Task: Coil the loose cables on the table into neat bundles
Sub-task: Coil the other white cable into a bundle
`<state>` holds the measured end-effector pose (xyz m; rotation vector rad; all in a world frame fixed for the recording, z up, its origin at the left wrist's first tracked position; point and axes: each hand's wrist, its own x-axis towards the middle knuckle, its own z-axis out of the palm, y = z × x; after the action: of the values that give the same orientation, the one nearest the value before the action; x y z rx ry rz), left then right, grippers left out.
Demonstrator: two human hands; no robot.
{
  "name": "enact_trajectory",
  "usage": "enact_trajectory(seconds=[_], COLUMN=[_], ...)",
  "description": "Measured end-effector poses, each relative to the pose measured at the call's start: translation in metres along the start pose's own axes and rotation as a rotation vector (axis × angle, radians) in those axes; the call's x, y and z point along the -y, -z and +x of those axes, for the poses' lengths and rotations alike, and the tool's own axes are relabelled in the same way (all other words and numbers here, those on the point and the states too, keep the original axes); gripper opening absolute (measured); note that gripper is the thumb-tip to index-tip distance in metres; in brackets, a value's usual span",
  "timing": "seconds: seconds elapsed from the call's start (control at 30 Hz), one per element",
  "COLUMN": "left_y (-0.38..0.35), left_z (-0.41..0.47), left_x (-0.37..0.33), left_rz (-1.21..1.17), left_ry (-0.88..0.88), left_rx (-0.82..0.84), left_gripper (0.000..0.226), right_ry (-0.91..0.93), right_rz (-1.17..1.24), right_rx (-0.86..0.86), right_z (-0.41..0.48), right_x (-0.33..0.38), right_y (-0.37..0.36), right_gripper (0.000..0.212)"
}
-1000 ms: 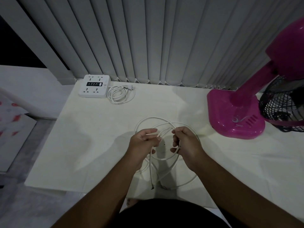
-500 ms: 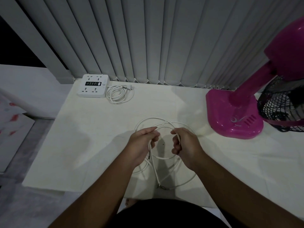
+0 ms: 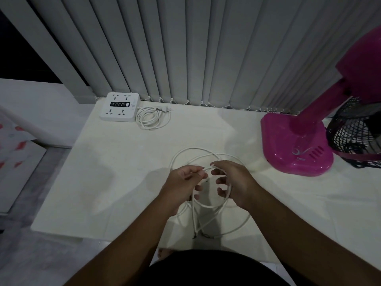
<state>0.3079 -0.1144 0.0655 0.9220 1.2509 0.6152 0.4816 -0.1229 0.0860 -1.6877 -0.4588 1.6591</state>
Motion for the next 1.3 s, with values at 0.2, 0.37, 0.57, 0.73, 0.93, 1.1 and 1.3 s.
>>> enact_trajectory(seconds=[0.2, 0.37, 0.57, 0.73, 0.93, 1.1, 1.3], left_y=[-0.009, -0.012, -0.002, -0.001, 0.001, 0.003, -0.003], left_z=[0.000, 0.004, 0.007, 0.005, 0.010, 0.009, 0.011], left_x=[0.003, 0.008, 0.010, 0.001, 0.001, 0.004, -0.005], left_rz=[0.307, 0.407, 0.356, 0.131, -0.062, 0.099, -0.050], left_ry=[0.006, -0.111, 0.002, 0.091, 0.064, -0.047, -0.016], left_rx=[-0.099, -0.320, -0.241, -0.169, -0.125, -0.174, -0.065], left_gripper=[0.042, 0.052, 0.055, 0.030, 0.033, 0.033, 0.031], right_ry=[0.033, 0.051, -0.014, -0.008, -0.150, -0.153, 0.358], right_rz=[0.152, 0.242, 0.470, 0.643, 0.714, 0.432, -0.264], right_rx=[0.029, -0.069, -0.157, -0.100, -0.028, -0.197, -0.061], right_z=[0.001, 0.004, 0.010, 0.010, 0.006, 0.006, 0.002], right_x=[-0.003, -0.006, -0.002, -0.005, -0.014, -0.015, -0.010], right_y=[-0.001, -0.006, -0.002, 0.003, 0.004, 0.009, 0.002], right_gripper=[0.009, 0.011, 0.021, 0.029, 0.026, 0.012, 0.014])
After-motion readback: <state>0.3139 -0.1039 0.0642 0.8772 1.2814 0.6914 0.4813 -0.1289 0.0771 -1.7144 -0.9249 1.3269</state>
